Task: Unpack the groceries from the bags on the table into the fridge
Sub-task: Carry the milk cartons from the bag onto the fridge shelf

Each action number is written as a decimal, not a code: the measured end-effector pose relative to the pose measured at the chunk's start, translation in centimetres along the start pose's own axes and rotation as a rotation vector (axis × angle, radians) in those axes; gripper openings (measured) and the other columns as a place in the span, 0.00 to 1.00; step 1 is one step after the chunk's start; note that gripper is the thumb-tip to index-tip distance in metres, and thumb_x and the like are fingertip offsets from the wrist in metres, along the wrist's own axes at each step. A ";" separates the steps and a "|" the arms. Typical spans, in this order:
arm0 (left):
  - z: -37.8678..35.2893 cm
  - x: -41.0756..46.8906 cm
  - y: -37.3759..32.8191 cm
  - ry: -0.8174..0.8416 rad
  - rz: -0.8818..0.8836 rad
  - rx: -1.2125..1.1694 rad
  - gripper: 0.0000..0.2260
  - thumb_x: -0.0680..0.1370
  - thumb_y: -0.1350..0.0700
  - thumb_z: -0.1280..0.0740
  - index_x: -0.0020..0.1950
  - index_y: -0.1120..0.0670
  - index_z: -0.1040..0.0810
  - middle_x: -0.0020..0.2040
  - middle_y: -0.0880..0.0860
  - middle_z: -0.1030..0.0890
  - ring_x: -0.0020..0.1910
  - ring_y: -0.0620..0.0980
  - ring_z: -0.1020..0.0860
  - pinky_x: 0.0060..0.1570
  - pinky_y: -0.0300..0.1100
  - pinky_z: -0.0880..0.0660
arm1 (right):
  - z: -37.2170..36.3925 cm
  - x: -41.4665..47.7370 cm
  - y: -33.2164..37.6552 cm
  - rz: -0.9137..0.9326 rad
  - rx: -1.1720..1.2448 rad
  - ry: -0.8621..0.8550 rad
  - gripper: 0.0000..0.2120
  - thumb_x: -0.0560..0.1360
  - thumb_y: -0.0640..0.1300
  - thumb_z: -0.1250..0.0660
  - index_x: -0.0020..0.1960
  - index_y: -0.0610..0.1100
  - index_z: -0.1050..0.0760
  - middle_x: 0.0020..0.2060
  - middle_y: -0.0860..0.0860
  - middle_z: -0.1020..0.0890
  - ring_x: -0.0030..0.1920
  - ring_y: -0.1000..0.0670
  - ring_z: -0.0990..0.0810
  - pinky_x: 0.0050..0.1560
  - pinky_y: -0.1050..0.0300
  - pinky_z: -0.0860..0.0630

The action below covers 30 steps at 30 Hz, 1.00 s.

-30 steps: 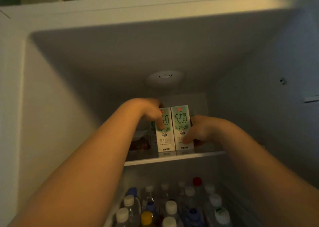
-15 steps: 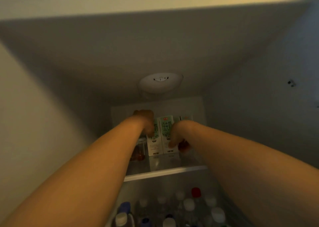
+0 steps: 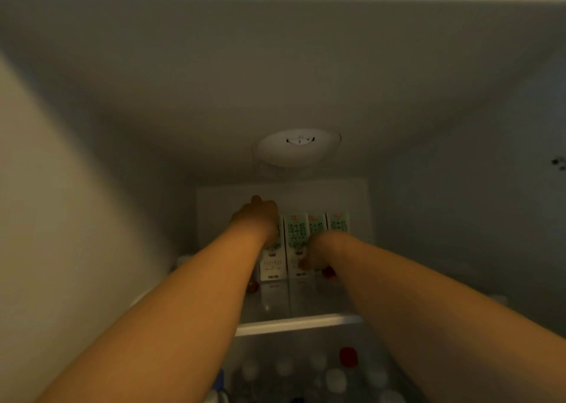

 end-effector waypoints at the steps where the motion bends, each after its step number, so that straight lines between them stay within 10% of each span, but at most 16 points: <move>1: 0.0 -0.3 -0.1 -0.004 0.006 0.032 0.30 0.74 0.62 0.29 0.75 0.55 0.34 0.72 0.58 0.35 0.69 0.59 0.30 0.67 0.54 0.29 | -0.4 -0.1 0.2 -0.002 -0.021 0.029 0.23 0.84 0.48 0.42 0.75 0.39 0.36 0.72 0.42 0.29 0.67 0.43 0.26 0.68 0.51 0.30; 15: 3.9 -10.6 -2.1 -0.449 -0.067 -0.032 0.27 0.78 0.45 0.36 0.76 0.49 0.34 0.77 0.54 0.35 0.77 0.58 0.43 0.73 0.59 0.42 | 2.3 -9.7 -2.2 0.020 0.455 -0.589 0.22 0.78 0.51 0.38 0.70 0.44 0.32 0.64 0.41 0.25 0.61 0.37 0.23 0.58 0.43 0.22; 22: 1.6 -18.7 -1.3 -0.322 -0.048 -0.181 0.25 0.82 0.43 0.42 0.78 0.48 0.38 0.79 0.53 0.39 0.78 0.56 0.44 0.75 0.56 0.42 | -1.8 -18.8 -3.2 -0.035 0.208 -0.581 0.26 0.82 0.59 0.50 0.78 0.52 0.42 0.73 0.47 0.29 0.72 0.42 0.34 0.72 0.41 0.42; 30: -2.4 -30.1 -2.3 -0.150 0.013 -0.114 0.30 0.82 0.38 0.45 0.82 0.46 0.48 0.83 0.51 0.52 0.81 0.54 0.54 0.78 0.59 0.51 | -7.4 -27.0 -4.7 0.009 0.265 -0.372 0.32 0.82 0.63 0.53 0.81 0.56 0.60 0.81 0.51 0.57 0.80 0.42 0.59 0.75 0.33 0.59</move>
Point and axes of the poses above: each hand's wrist, its own x-axis towards the middle knuckle, its own z-axis out of the back of the hand, y = z × x, the point moved 9 cm from there along x, towards the middle knuckle
